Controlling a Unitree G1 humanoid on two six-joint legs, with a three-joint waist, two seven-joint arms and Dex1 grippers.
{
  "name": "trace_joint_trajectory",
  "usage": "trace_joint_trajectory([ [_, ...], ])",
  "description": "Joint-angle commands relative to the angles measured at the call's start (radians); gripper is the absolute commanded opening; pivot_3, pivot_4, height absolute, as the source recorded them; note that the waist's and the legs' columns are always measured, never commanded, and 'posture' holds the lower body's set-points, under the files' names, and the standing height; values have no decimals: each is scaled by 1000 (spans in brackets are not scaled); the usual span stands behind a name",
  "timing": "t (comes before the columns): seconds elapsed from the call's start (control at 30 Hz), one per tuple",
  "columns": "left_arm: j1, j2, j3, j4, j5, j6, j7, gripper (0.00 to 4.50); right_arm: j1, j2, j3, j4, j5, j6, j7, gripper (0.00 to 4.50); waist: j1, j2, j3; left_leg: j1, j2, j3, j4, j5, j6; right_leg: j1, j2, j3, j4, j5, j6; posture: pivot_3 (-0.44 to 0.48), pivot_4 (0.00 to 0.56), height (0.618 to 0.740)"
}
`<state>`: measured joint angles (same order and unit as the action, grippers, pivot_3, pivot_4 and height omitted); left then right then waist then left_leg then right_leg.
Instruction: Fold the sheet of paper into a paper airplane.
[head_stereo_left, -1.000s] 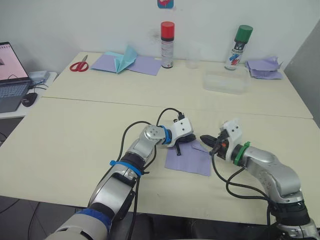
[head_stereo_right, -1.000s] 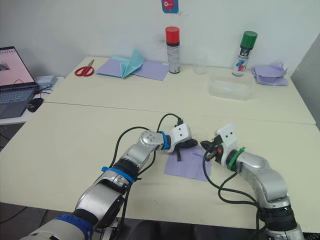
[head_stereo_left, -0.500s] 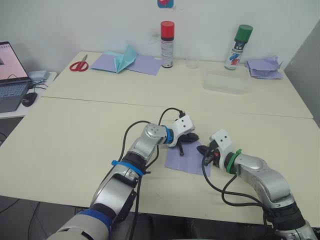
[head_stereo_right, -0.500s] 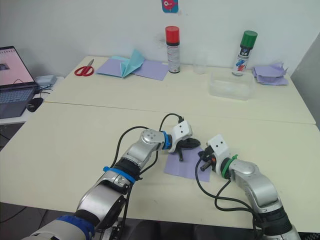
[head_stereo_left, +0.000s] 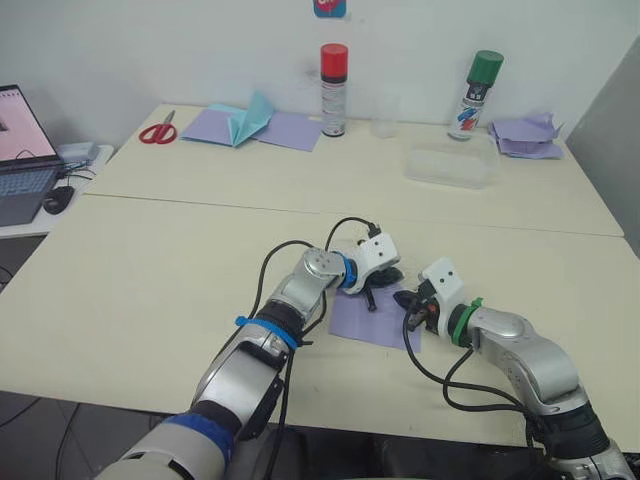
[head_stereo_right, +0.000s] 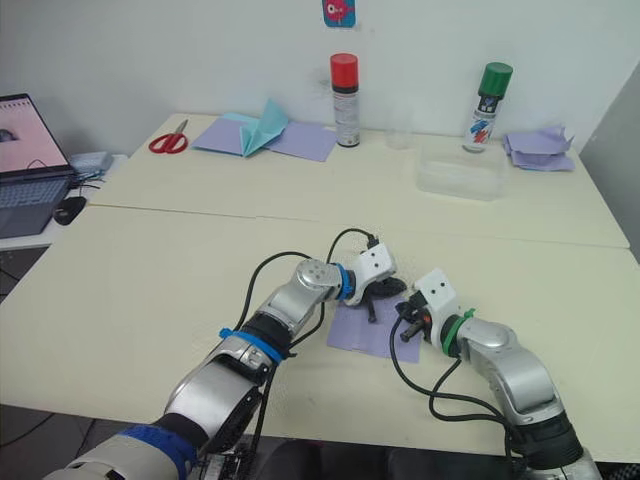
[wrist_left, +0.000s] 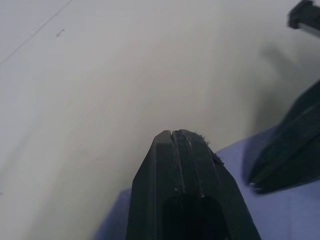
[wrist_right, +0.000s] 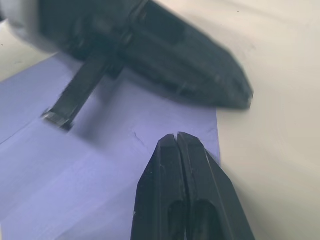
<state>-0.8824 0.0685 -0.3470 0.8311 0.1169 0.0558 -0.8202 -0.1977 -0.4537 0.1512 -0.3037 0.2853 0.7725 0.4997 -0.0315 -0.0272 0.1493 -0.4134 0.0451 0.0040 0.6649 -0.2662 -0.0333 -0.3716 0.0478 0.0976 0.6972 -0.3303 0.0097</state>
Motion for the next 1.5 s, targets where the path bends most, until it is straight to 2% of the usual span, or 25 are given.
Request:
trace_joint_trajectory([
  [0.03, 2, 55, 6, 71, 56, 2, 80, 0, 13, -3, 20, 25, -15, 26, 0, 36, -2, 0, 0, 0, 0, 0, 0, 0, 0, 0, 0, 0, 0, 0, 0, 0, 150, 740],
  [0.2, 47, 131, 49, -4, 38, -43, 135, 0, -14, 4, 33, 57, -21, 9, 6, 36, -11, -1, -1, 3, 1, 1, -1, 0, 0, 0, 0, -1, 0, 0, 0, 0, 150, 740],
  [0.3, 105, 153, 140, -144, -66, -62, 123, 0, -36, 16, 43, 81, -21, 0, 6, 36, -21, -1, 0, 7, 1, -3, -2, 0, 0, 0, 0, 0, 0, 0, 0, 0, 150, 740],
  [0.37, 142, 158, 215, -245, -149, 0, 116, 0, -52, 26, 51, 102, -27, -11, 8, 36, -21, 0, 0, 7, 3, -4, -2, 0, 0, -1, 0, 0, 1, 0, 0, 0, 150, 740],
  [0.4, 157, 161, 243, -286, -181, 40, 109, 526, -59, 30, 54, 110, -29, -16, 8, 0, -19, 0, 0, 7, 4, -5, -2, 0, 0, -1, 0, -1, 2, 0, 0, 0, 150, 740],
  [0.43, 178, 171, 270, -336, -217, 84, 94, 676, -68, 36, 58, 119, -30, -20, 9, 0, -16, 0, 0, 7, 4, -6, -2, 1, -1, -1, -1, 0, 3, 0, 0, 0, 150, 740],
  [0.57, 283, 207, 332, -537, -343, 282, 45, 1880, -104, 56, 64, 156, -40, -33, 17, 0, -17, 0, 0, 6, 3, -7, -2, 1, -1, -1, -1, 0, 4, 0, 0, 0, 150, 740],
  [0.67, 333, 219, 334, -638, -389, 371, 37, 2892, -116, 65, 66, 174, -48, -42, 25, 0, -18, 0, 0, 6, 2, -7, -2, 1, -1, -1, -5, 0, 4, 0, 0, 0, 150, 740],
  [0.8, 343, 202, 327, -689, -430, 461, 49, 4188, -124, 67, 71, 191, -54, -53, 35, 0, -15, 0, 0, 6, 2, -8, -2, 1, -1, 0, -6, -1, 4, 0, 0, 0, 150, 740],
  [1.13, 328, 190, 243, -621, -355, 423, 88, 4188, -132, 73, 72, 202, -61, -55, 43, 0, -19, 0, 0, 8, 2, -7, -2, 1, -1, 0, -6, -1, 4, 0, 0, 0, 150, 740],
  [1.37, 346, 201, 224, -640, -347, 390, 71, 1959, -120, 82, 69, 194, -64, -55, 34, 0, -19, 0, 0, 8, 2, -6, -2, 1, -1, 0, -6, -1, 3, 0, 0, 0, 150, 740],
  [1.47, 359, 214, 192, -663, -330, 355, 46, 1361, -112, 89, 70, 191, -67, -59, 29, 0, -19, 0, 0, 8, 2, -6, -2, 1, -1, 0, -6, -1, 3, 0, 0, 0, 150, 740],
  [1.5, 364, 222, 173, -669, -316, 336, 32, 1013, -111, 91, 70, 191, -68, -60, 29, 0, -19, 0, 0, 8, 2, -6, -2, 1, -1, 0, -6, 0, 3, 0, 0, 0, 150, 740],
])
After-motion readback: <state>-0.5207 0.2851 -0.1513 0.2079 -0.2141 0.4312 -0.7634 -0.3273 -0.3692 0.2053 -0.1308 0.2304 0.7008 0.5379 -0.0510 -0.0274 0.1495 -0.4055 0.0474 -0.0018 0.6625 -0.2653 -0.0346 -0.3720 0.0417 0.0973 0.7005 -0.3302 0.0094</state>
